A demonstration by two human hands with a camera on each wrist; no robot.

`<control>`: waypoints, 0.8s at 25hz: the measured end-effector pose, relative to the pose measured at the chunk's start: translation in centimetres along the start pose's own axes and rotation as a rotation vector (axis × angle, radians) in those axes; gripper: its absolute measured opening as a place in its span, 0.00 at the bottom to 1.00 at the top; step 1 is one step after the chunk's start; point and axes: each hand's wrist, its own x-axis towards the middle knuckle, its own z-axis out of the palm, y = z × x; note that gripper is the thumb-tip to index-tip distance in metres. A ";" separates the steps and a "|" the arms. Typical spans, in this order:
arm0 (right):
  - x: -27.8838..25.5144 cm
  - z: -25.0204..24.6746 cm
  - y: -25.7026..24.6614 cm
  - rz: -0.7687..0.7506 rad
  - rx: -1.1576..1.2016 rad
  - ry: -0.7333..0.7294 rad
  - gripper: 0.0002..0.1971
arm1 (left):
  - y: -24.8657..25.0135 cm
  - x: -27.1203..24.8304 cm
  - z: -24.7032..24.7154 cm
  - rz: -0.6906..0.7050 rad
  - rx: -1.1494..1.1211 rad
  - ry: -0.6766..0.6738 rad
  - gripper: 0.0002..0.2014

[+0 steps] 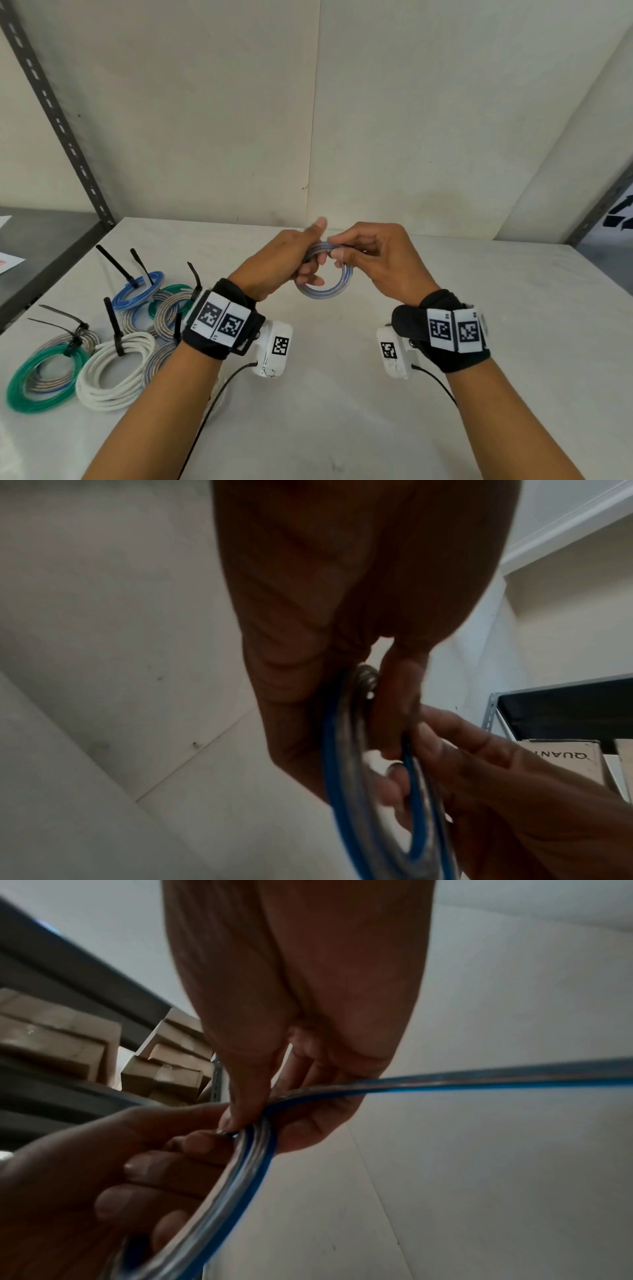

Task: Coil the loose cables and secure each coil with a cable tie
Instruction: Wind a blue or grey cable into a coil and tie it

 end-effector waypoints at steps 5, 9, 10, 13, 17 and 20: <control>-0.2 0.2 0.5 0.008 0.015 0.089 0.07 | -0.5 0.2 0.2 0.080 -0.017 0.114 0.24; -0.5 1.4 0.6 0.102 0.245 0.259 0.04 | 0.0 0.5 -0.4 0.129 -0.317 0.254 0.23; -0.6 2.1 0.5 0.118 0.303 0.276 0.03 | 0.1 0.4 -0.3 0.140 -0.352 0.277 0.23; -0.9 4.1 0.2 0.108 0.401 0.314 0.07 | 0.3 0.3 0.1 0.167 -0.428 0.329 0.23; -0.6 4.7 -0.3 0.040 0.438 0.392 0.07 | 0.1 0.5 0.8 0.177 -0.615 0.309 0.23; -0.3 3.3 -0.3 -0.008 0.342 0.351 0.08 | 0.2 0.5 0.3 0.103 -0.584 0.174 0.25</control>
